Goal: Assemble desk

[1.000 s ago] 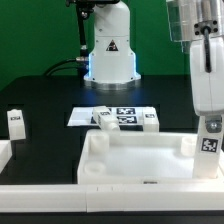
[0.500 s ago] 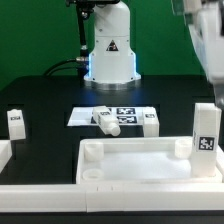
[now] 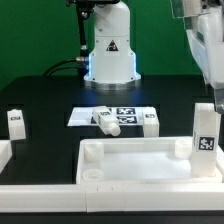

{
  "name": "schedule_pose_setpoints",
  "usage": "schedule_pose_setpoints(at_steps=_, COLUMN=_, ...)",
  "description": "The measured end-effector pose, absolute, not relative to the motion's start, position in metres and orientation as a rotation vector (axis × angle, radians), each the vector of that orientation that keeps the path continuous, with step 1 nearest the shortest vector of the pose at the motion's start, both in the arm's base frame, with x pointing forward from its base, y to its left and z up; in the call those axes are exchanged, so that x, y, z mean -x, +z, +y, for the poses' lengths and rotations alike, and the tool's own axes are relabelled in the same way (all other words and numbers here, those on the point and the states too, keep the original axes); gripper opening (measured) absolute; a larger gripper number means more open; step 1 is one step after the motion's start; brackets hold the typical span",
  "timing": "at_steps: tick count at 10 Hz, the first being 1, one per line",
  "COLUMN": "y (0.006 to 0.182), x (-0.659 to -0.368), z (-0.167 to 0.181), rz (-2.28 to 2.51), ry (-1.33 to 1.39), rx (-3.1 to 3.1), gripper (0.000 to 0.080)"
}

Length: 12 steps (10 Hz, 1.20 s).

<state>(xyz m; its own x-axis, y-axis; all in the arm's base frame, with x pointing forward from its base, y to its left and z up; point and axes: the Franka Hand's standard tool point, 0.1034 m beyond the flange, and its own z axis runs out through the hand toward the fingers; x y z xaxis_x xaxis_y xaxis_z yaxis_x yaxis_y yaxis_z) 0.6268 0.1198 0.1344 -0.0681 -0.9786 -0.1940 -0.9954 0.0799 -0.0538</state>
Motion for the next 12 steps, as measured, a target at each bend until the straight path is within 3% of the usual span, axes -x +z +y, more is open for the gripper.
schedule_pose_setpoints(at_steps=3, y=0.130, x=-0.571, z=0.131, rz=1.647, ry=0.134, rx=2.489, gripper=0.0649)
schedule_pose_setpoints(at_steps=8, y=0.126, x=-0.571, z=0.133, rz=1.090, ry=0.060, rx=2.767, gripper=0.0649)
schedule_pose_setpoints(at_steps=12, y=0.081, x=-0.530, z=0.083, rz=0.315, ry=-0.045, rx=3.009, gripper=0.0649)
